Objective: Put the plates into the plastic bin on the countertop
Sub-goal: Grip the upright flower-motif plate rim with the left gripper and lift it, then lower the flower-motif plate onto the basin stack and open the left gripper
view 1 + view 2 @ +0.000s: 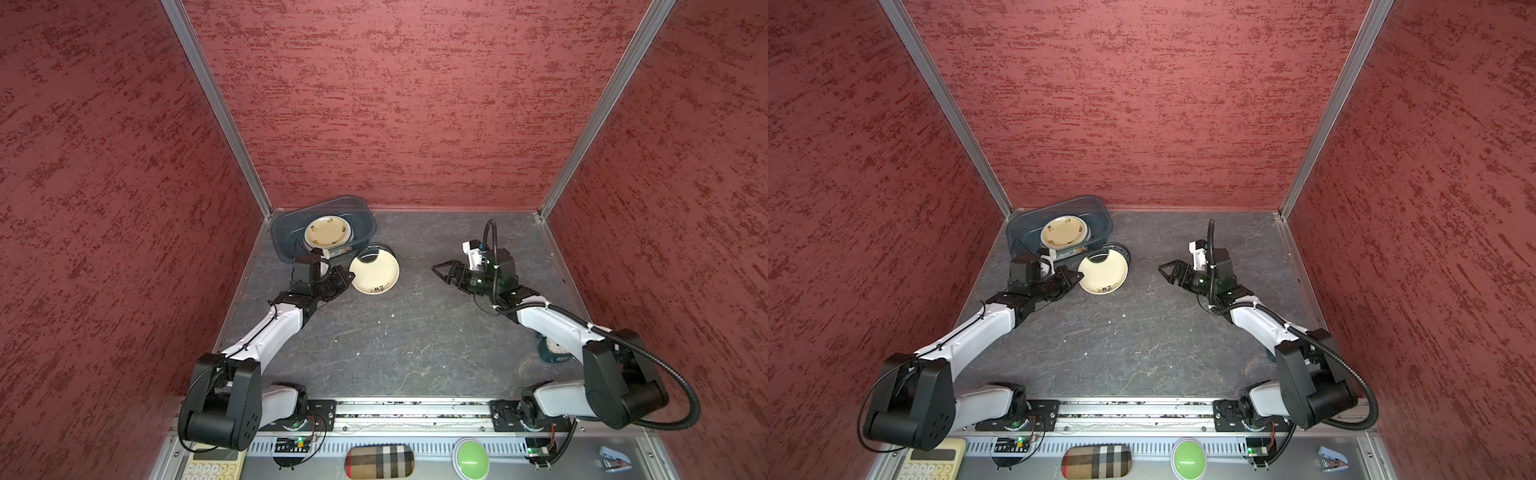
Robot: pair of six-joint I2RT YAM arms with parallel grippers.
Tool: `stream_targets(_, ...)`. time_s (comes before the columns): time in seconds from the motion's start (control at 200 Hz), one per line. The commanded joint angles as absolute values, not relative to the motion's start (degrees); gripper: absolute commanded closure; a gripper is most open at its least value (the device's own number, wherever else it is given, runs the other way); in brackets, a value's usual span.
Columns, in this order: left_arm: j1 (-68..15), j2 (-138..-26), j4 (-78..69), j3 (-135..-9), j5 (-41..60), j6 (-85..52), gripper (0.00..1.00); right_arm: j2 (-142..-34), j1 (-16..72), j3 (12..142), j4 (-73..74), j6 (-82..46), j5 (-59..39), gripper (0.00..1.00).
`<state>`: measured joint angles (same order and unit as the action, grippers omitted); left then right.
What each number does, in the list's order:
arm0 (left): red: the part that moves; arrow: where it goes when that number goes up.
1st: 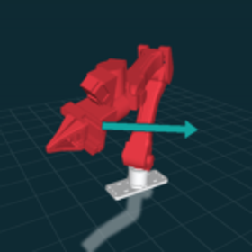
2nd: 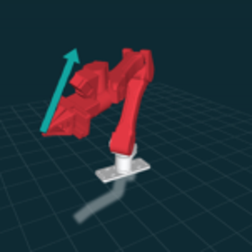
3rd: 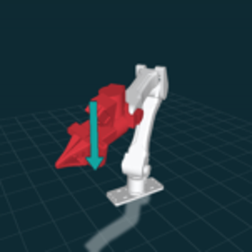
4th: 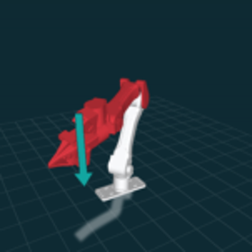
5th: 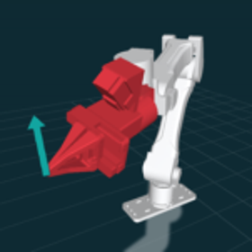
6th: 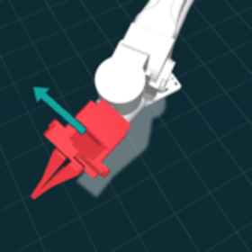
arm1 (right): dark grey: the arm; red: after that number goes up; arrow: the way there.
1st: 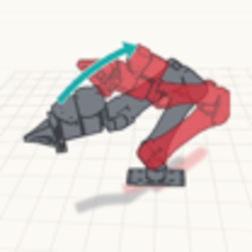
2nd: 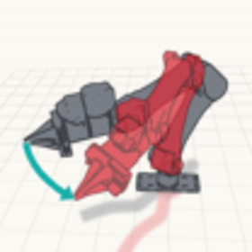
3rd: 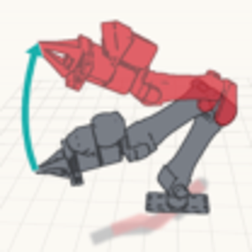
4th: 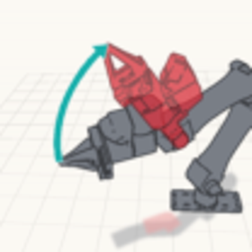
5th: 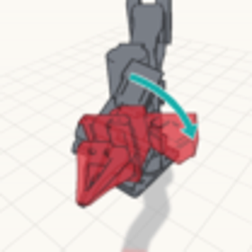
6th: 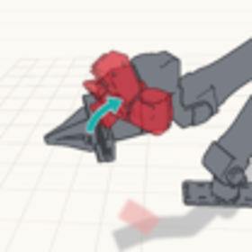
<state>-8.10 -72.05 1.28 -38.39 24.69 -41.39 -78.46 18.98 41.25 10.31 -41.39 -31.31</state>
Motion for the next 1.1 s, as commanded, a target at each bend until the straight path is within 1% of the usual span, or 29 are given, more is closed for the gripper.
stream_targets(0.0,-6.9,-72.8,-2.1,-41.7,25.8,-41.1,1.00,-76.2,19.3,40.5,10.2,-39.7,-28.9,0.06)
stream_targets(0.24,-4.3,-76.9,-3.7,-47.0,27.3,-40.9,1.00,-74.8,19.3,40.8,8.5,-38.7,-27.1,0.06)
stream_targets(0.476,-1.9,-79.9,-0.5,-53.7,27.2,-40.0,1.00,-71.9,19.3,39.1,7.8,-37.5,-24.5,0.06)
stream_targets(0.767,-0.2,-82.7,3.9,-59.3,21.1,-37.2,1.00,-68.3,19.2,37.6,5.6,-34.7,-21.9,0.06)
stream_targets(0.937,1.7,-86.5,3.9,-62.7,19.4,-37.2,1.00,-66.2,19.2,37.4,2.9,-32.0,-21.1,0.05)
stream_targets(1.097,2.5,-91.9,7.0,-68.5,16.7,-35.1,1.00,-63.4,19.0,35.5,2.1,-30.4,-18.6,0.02)
